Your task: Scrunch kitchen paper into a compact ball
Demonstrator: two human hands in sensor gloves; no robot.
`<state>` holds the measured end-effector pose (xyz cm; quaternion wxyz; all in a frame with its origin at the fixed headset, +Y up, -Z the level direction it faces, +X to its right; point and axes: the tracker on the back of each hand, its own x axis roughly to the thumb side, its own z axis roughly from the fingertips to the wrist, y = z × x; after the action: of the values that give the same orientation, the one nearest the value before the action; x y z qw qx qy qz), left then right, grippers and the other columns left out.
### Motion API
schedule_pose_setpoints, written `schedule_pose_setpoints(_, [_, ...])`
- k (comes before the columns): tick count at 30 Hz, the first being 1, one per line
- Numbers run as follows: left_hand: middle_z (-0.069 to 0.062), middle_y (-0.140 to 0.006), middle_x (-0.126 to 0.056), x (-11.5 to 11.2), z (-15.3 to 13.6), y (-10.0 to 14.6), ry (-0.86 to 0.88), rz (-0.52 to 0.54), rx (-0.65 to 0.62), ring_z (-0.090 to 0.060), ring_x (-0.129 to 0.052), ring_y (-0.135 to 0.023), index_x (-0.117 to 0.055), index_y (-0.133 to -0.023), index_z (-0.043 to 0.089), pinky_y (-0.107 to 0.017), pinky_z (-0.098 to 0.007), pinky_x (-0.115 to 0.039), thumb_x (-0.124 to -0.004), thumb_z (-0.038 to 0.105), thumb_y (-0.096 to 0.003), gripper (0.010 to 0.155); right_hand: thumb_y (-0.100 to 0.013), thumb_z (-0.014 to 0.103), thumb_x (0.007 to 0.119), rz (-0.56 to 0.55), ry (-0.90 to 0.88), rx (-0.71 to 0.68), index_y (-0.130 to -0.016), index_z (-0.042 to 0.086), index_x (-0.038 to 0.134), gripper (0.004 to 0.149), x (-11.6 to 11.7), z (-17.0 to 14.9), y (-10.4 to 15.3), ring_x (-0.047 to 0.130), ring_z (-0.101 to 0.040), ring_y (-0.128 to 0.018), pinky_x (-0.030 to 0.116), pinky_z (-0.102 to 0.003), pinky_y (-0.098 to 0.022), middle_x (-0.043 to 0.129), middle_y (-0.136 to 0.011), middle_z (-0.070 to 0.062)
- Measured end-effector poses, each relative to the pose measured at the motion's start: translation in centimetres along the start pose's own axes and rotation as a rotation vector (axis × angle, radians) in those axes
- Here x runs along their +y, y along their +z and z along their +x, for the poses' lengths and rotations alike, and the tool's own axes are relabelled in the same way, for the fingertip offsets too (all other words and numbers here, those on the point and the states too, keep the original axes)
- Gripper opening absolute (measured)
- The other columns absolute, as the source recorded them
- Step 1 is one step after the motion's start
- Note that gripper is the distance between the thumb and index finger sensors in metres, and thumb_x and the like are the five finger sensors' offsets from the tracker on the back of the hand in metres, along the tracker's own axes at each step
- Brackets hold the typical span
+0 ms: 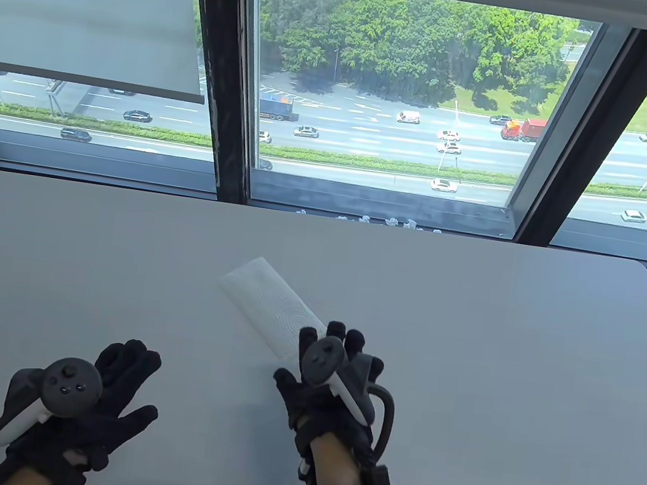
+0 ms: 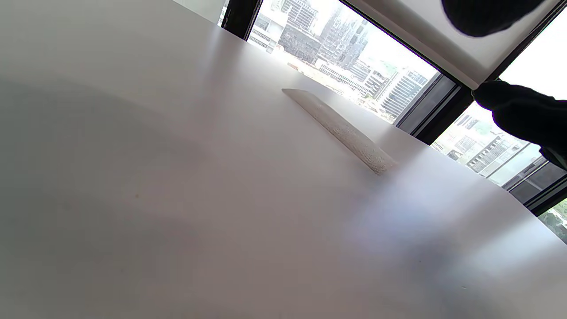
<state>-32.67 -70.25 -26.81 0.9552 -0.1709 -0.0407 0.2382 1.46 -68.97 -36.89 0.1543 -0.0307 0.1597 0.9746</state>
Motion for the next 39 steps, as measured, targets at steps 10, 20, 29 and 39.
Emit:
schedule_pose_setpoints(10, [0.031,-0.126,-0.003,0.5,-0.2,-0.1,0.026,-0.002,0.022,-0.003,0.001,-0.122,-0.017,-0.108,0.065,-0.089,-0.049,-0.005,-0.064,0.075,-0.0454,0.078,-0.05,0.078,0.049,0.067,0.1,0.081,-0.108,0.056,-0.001,0.079,0.2,5.6,-10.7,-0.018,-0.02,-0.11,0.003,-0.057,-0.078,-0.017,-0.113,0.013])
schedule_pose_setpoints(20, [0.03,-0.126,-0.002,0.4,-0.1,-0.2,0.022,-0.015,0.023,-0.004,0.0,-0.122,-0.017,-0.108,0.065,-0.089,-0.049,-0.004,-0.063,0.075,-0.0455,0.079,-0.057,0.062,0.055,0.148,0.12,0.2,-0.108,0.055,0.015,0.066,6.6,1.3,-13.7,0.003,-0.022,-0.116,0.016,-0.058,-0.081,0.001,-0.118,0.013])
schedule_pose_setpoints(29, [0.032,-0.122,0.009,0.4,0.0,0.1,0.013,0.014,0.014,-0.006,0.004,-0.122,-0.002,-0.1,0.071,-0.089,-0.051,-0.004,-0.063,0.076,-0.045,0.082,-0.058,0.045,0.066,-0.072,0.441,0.138,-0.09,0.042,0.065,0.032,5.3,2.5,-9.7,0.082,-0.013,-0.082,0.054,-0.05,-0.079,0.075,-0.088,0.011])
schedule_pose_setpoints(39, [0.018,-0.111,0.033,0.8,2.2,2.4,0.046,0.083,-0.224,-0.016,0.011,-0.123,0.031,-0.084,0.057,-0.095,-0.054,-0.015,-0.071,0.084,-0.0391,0.115,-0.059,0.042,0.067,0.406,-0.626,-0.45,-0.094,0.037,0.063,0.035,3.0,7.9,5.7,0.079,-0.018,-0.084,0.051,-0.055,-0.077,0.073,-0.091,0.006])
